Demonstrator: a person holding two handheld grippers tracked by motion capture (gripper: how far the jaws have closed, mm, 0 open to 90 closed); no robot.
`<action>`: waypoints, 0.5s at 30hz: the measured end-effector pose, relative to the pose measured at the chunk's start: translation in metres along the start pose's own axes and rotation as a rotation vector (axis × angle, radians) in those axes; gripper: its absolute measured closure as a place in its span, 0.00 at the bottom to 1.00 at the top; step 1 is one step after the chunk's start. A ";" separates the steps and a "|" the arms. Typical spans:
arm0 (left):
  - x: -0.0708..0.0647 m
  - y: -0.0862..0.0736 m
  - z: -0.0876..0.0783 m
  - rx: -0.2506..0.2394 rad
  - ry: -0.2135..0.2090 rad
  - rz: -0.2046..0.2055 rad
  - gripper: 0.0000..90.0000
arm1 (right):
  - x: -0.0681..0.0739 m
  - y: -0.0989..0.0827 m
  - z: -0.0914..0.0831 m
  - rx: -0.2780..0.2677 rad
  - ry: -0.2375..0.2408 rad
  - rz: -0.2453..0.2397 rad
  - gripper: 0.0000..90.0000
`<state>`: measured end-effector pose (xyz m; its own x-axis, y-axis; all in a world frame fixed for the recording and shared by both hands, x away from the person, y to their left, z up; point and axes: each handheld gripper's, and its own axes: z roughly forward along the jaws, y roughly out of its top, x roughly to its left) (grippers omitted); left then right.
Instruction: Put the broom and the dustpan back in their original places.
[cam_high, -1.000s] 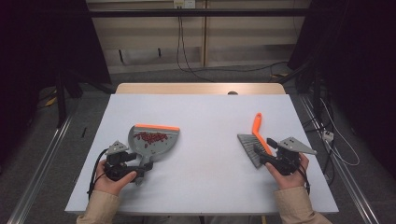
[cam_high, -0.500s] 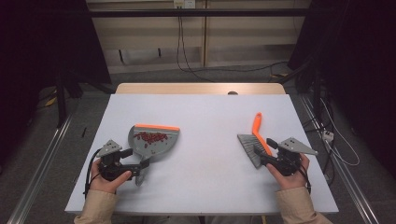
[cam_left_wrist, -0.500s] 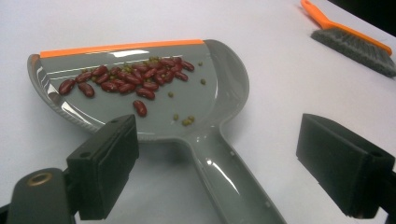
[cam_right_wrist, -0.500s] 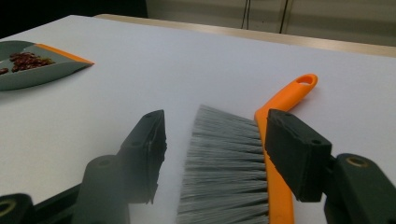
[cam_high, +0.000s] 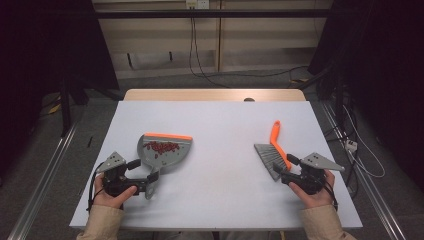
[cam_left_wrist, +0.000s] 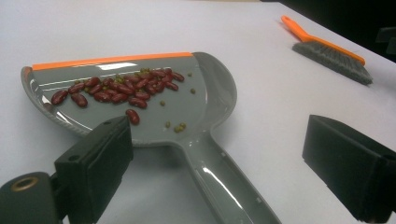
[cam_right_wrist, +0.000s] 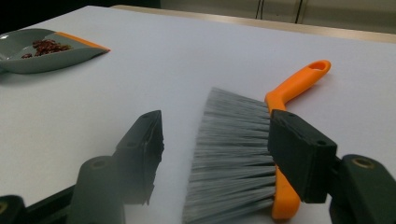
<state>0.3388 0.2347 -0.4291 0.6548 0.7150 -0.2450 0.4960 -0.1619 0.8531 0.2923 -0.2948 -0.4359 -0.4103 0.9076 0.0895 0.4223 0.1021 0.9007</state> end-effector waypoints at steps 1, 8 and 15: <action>0.000 0.000 0.000 -0.001 0.000 0.001 0.09 | 0.000 -0.001 -0.001 0.000 0.003 -0.006 0.39; 0.001 -0.001 -0.002 -0.005 -0.001 0.007 0.09 | -0.001 -0.006 -0.009 -0.020 0.043 0.017 0.25; 0.002 -0.001 -0.002 -0.006 0.000 0.021 0.09 | 0.001 -0.010 -0.012 -0.018 0.090 -0.022 0.12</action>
<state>0.3387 0.2380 -0.4297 0.6648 0.7117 -0.2270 0.4787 -0.1726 0.8609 0.2784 -0.2997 -0.4397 -0.4908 0.8647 0.1067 0.3984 0.1138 0.9101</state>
